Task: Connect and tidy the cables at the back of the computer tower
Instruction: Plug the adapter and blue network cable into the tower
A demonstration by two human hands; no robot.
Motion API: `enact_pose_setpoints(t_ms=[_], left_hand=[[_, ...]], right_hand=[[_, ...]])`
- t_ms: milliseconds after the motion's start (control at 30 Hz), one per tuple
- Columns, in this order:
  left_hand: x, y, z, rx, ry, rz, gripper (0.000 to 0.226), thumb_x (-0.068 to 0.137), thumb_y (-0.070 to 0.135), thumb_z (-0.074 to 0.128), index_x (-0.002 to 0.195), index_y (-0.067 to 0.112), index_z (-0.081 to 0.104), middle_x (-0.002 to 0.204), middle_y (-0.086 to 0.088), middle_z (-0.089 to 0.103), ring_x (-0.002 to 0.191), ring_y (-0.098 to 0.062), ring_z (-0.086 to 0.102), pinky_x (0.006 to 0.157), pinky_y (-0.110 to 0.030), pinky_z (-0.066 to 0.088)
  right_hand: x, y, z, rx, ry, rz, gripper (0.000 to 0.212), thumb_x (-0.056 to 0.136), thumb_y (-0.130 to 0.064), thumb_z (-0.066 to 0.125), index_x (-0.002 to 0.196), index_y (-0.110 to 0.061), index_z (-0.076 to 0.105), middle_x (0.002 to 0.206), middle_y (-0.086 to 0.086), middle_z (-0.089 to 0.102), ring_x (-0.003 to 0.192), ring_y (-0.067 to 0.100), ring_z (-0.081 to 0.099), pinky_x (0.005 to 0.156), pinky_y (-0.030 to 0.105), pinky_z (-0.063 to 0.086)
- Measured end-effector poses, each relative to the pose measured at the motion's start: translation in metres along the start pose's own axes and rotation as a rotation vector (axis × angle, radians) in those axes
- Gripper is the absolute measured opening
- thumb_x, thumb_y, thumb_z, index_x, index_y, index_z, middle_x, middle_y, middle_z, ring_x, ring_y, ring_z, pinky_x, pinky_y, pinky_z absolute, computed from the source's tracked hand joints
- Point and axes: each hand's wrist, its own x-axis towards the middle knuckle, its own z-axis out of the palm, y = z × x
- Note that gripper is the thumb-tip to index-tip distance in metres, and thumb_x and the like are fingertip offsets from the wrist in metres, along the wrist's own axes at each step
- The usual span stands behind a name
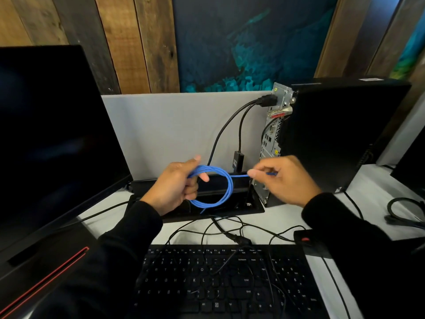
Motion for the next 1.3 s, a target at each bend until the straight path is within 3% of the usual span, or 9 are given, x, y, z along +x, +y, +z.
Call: enact_pose_setpoints(t_ms=[67,200,467,633,800,967,1100,1167,1300], left_hand=[[0.002,-0.002,0.005,0.098,-0.055,0.065,0.048,0.103,0.042,0.052,0.066,0.011,0.054,0.054,0.004,0.016,0.048,-0.014,0.013,0.047,-0.025,0.022],[0.007,-0.003,0.015,0.15,-0.121,0.15,0.043,0.106,0.039,0.049,0.071,0.015,0.046,0.059,0.004,0.018,0.055,-0.019,0.014,0.055,-0.034,0.022],[0.009,-0.021,0.009,0.123,-0.114,0.2,0.037,0.102,0.035,0.052,0.076,0.01,0.061,0.061,-0.001,0.026,0.058,-0.019,0.026,0.061,-0.031,0.031],[0.003,-0.024,0.007,0.162,-0.239,0.027,0.039,0.106,0.012,0.037,0.103,0.007,0.076,0.061,-0.011,0.047,0.06,-0.025,0.046,0.069,-0.035,0.043],[-0.001,0.0,0.035,0.351,-0.426,-0.069,0.055,0.1,0.052,0.048,0.112,0.003,0.069,0.062,-0.008,0.049,0.055,-0.022,0.048,0.066,-0.032,0.048],[-0.004,0.016,0.044,0.434,-0.445,0.123,0.013,0.103,0.014,0.057,0.097,0.005,0.064,0.073,-0.007,0.067,0.073,-0.021,0.067,0.081,-0.026,0.052],[-0.011,0.008,0.032,0.628,-0.194,0.33,0.022,0.104,0.036,0.056,0.087,0.026,0.067,0.062,0.007,0.054,0.058,-0.01,0.05,0.066,-0.027,0.043],[-0.019,0.0,0.028,0.692,-0.12,0.402,0.038,0.105,0.05,0.045,0.087,0.024,0.064,0.063,0.004,0.045,0.06,-0.008,0.042,0.063,-0.03,0.037],[-0.034,-0.012,0.025,1.042,-0.149,0.678,0.037,0.109,0.044,0.031,0.086,0.024,0.051,0.066,0.003,0.048,0.062,-0.012,0.046,0.066,-0.034,0.041]], right_hand=[[0.003,0.009,-0.008,-0.117,0.006,-0.036,0.03,0.097,-0.037,0.065,0.076,-0.017,0.072,0.062,-0.007,0.058,0.064,0.009,0.055,0.059,0.018,0.038],[0.01,0.013,-0.025,-0.178,0.083,-0.091,0.029,0.095,-0.04,0.066,0.079,-0.016,0.074,0.07,-0.006,0.059,0.066,0.01,0.055,0.059,0.024,0.045],[0.015,0.02,-0.035,-0.331,0.001,-0.177,0.025,0.1,-0.034,0.057,0.096,-0.017,0.074,0.085,-0.011,0.055,0.076,0.009,0.055,0.07,0.036,0.054],[0.007,0.012,-0.02,-0.539,-0.031,-0.289,0.012,0.098,-0.02,0.063,0.098,-0.019,0.075,0.086,-0.003,0.057,0.087,0.023,0.054,0.076,0.04,0.042],[0.021,-0.005,-0.009,-0.643,0.153,-0.392,0.017,0.087,-0.017,0.076,0.102,-0.025,0.078,0.092,-0.006,0.066,0.106,0.027,0.055,0.095,0.045,0.025],[0.037,-0.008,-0.028,-0.639,0.3,-0.359,0.01,0.094,-0.023,0.069,0.101,-0.023,0.077,0.098,-0.004,0.065,0.107,0.026,0.055,0.095,0.043,0.026],[0.031,-0.005,-0.031,-0.64,0.266,-0.38,0.014,0.093,-0.016,0.069,0.105,-0.017,0.076,0.101,0.002,0.065,0.108,0.029,0.057,0.087,0.044,0.037],[0.028,-0.003,-0.026,-0.625,0.227,-0.38,0.018,0.089,-0.008,0.072,0.106,-0.012,0.076,0.105,0.008,0.065,0.111,0.033,0.058,0.082,0.044,0.045],[0.024,-0.008,-0.012,-0.607,0.164,-0.376,0.033,0.079,0.001,0.078,0.108,-0.012,0.077,0.118,0.014,0.06,0.118,0.033,0.046,0.084,0.047,0.052]])
